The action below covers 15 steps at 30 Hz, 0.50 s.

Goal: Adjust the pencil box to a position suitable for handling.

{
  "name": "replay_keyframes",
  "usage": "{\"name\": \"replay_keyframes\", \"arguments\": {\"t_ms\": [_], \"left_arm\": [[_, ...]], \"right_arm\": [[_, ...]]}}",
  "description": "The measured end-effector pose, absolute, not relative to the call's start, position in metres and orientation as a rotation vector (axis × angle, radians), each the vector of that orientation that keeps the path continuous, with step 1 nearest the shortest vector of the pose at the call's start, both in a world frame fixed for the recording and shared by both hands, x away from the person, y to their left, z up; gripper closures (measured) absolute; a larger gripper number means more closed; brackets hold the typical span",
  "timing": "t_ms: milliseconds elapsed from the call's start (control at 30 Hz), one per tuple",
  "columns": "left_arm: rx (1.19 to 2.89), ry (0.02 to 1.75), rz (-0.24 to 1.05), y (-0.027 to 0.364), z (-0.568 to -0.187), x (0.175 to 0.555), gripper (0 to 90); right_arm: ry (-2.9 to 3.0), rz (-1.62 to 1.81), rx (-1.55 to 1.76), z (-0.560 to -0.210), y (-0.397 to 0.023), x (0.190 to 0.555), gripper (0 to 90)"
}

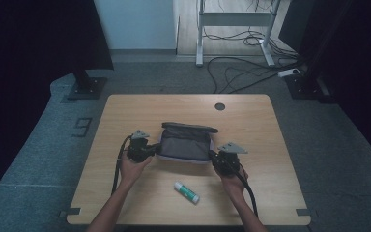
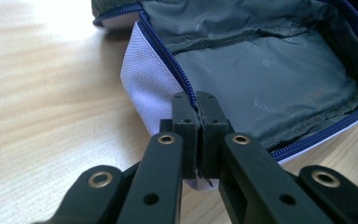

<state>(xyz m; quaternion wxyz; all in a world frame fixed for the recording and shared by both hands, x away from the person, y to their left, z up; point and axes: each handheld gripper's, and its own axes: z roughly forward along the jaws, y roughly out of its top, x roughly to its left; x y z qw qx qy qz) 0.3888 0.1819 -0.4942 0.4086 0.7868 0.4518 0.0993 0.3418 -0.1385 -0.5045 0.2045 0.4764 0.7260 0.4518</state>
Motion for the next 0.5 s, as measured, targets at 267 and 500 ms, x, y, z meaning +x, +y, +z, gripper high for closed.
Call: {"name": "replay_keyframes", "arguments": {"t_ms": [267, 500], "left_arm": [[2.018, 1.159, 0.223, 0.179, -0.51, 0.39, 87.8], [2.041, 1.171, 0.211, 0.176, -0.52, 0.392, 87.0]], "right_arm": [[2.075, 1.208, 1.362, -0.526, -0.138, 0.342, 86.4], [2.096, 1.172, 1.389, -0.534, -0.139, 0.346, 85.5]]}}
